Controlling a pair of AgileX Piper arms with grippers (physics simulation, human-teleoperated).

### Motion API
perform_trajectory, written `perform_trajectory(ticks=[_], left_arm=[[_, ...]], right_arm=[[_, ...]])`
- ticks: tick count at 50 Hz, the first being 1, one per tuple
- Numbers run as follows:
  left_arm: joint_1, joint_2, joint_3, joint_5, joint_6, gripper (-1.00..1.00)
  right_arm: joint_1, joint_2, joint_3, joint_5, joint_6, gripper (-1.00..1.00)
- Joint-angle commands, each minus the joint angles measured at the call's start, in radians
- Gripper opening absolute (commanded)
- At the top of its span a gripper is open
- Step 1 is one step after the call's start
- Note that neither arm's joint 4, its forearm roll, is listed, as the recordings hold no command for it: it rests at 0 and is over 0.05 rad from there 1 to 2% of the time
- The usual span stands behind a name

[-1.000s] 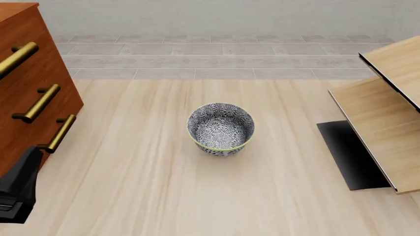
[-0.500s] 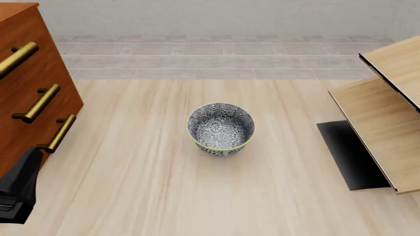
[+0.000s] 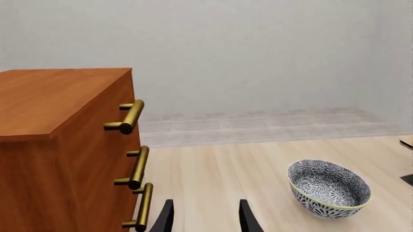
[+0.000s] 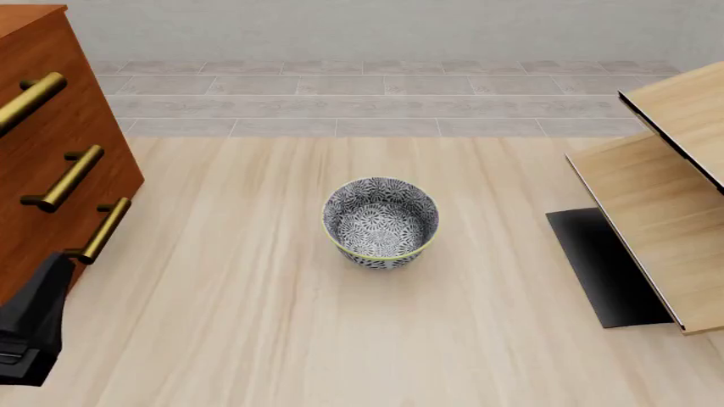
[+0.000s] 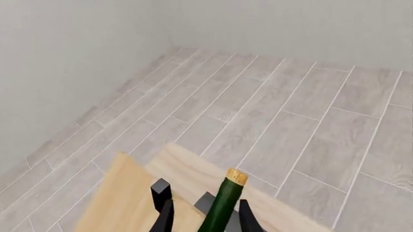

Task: Put the wine bottle on the wine rack.

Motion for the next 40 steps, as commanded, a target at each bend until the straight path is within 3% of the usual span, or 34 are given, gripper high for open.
perform_trajectory(ticks=[1, 21, 40], left_arm=[[-0.003, 0.000, 0.000, -0.002, -0.004, 1.00], [-0.001, 0.000, 0.000, -0.007, -0.010, 1.00], [0.000, 0.000, 0.000, -0.009, -0.011, 1.00]], right_arm=[[0.003, -0.049, -0.032, 0.051, 0.001, 1.00], [0.084, -0.183, -0.057, 0.155, -0.029, 1.00], [0.152, -0.247, -0.050, 0.197, -0.056, 1.00]])
